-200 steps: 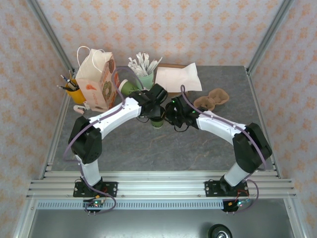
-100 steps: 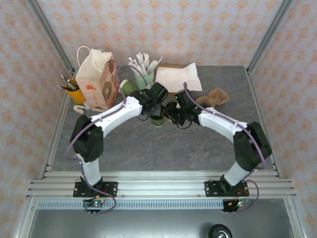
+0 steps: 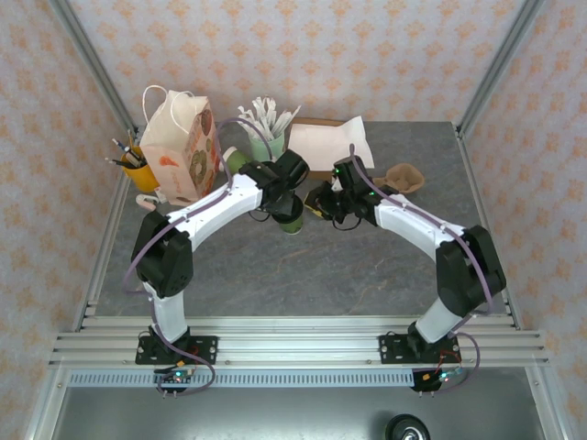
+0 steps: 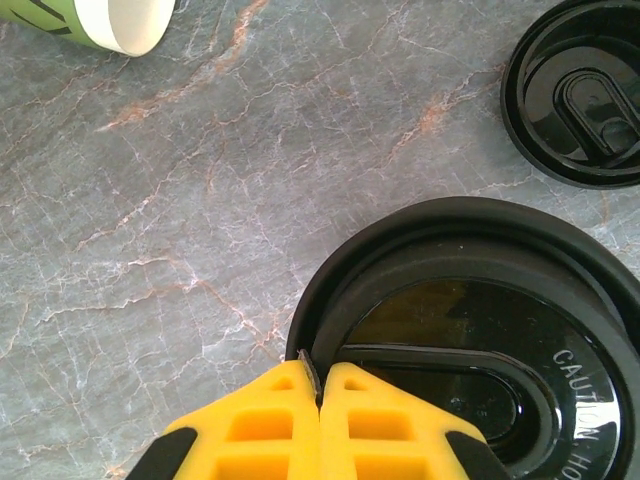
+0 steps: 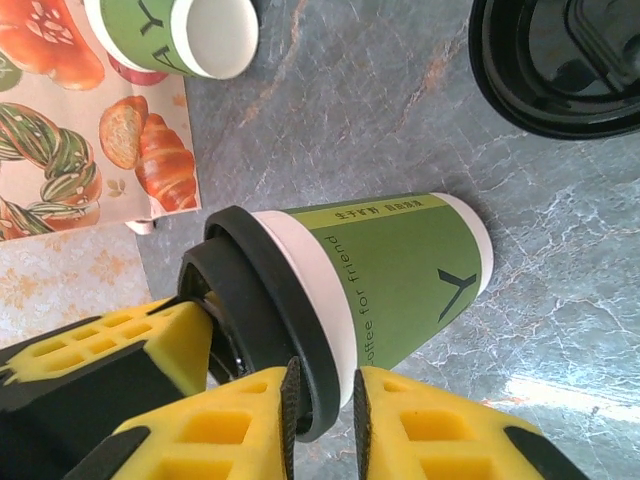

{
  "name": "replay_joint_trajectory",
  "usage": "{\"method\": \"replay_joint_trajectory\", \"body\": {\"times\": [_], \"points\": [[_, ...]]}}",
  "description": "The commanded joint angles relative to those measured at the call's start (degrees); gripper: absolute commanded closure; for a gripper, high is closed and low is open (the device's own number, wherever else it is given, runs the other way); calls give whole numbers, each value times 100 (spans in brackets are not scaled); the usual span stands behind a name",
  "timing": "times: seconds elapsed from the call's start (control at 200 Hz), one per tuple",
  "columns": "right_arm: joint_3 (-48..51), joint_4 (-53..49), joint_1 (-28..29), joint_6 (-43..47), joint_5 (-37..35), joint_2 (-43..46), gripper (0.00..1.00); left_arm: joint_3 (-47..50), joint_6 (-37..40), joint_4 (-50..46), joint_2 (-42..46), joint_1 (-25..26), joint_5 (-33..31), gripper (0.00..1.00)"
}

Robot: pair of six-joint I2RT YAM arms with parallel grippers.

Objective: Pack the takeout coffee

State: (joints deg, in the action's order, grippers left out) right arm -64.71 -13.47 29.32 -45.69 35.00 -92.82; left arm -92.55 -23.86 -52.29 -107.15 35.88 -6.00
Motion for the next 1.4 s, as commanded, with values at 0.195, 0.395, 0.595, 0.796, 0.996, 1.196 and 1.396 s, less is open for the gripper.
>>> {"method": "replay_joint_trajectory", "body": {"times": [0.195,0.395,0.595,0.796,0.996,1.196,1.396], "points": [[-15,348,12,121,415,-356,75,115,136,-809,-450,22,455,100],[73,-200,12,122,-329,-656,81,117,192,-733,-497,32,540,100],[537,-1466,36,280,-1031,-1452,90,247,399,-475,-686,36,673,100],[1338,-1570,381,347,-1007,-1650,90,1169,340,119,-854,29,988,100],[1982,-1389,473,596,-933,-2390,91,2086,224,557,-978,29,1229,100],[1407,-1184,492,334,-387,-853,83,1813,857,495,-122,-1,1172,100],[80,-565,26,170,-312,564,62,1192,2107,-27,251,-195,890,100]]}}
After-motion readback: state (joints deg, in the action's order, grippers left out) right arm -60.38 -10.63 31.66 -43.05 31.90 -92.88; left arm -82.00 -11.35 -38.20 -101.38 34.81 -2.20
